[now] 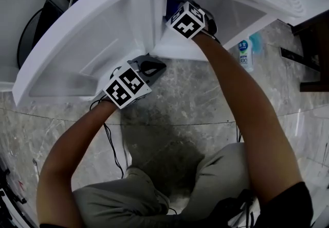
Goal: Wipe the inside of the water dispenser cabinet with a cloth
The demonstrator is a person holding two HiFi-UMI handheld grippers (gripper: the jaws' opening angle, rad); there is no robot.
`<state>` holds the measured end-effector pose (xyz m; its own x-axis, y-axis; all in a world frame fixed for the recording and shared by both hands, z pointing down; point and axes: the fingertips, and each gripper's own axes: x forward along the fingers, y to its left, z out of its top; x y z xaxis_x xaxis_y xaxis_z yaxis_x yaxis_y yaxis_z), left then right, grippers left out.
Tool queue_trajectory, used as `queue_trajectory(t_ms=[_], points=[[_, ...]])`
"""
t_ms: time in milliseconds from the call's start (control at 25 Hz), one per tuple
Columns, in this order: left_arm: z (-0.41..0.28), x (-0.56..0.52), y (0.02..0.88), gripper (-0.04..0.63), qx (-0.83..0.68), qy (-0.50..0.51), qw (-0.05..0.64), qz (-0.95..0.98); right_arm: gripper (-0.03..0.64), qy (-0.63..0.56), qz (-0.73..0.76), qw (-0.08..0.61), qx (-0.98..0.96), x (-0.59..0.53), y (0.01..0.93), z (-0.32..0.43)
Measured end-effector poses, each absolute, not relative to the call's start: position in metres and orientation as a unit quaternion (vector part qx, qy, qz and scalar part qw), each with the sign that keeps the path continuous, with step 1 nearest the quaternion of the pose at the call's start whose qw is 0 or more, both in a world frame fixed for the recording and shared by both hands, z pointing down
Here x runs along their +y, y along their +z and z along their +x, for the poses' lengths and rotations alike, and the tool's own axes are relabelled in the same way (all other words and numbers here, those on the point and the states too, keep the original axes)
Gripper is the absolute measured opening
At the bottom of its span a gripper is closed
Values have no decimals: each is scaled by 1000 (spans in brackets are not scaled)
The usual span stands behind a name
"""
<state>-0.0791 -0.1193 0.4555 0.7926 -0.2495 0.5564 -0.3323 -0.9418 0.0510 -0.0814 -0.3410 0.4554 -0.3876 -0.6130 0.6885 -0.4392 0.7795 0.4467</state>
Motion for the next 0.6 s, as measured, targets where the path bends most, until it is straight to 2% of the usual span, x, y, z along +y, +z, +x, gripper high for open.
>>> queue_trajectory(t_ms=[240,600], points=[[-87,-105,460,5,-148,301,70,939,158,-75,332,457,-822,-342,454,-81],[-60,-111,454,5,-136,308,47,941,158,-68,164,465,-867,-255,457,-86]])
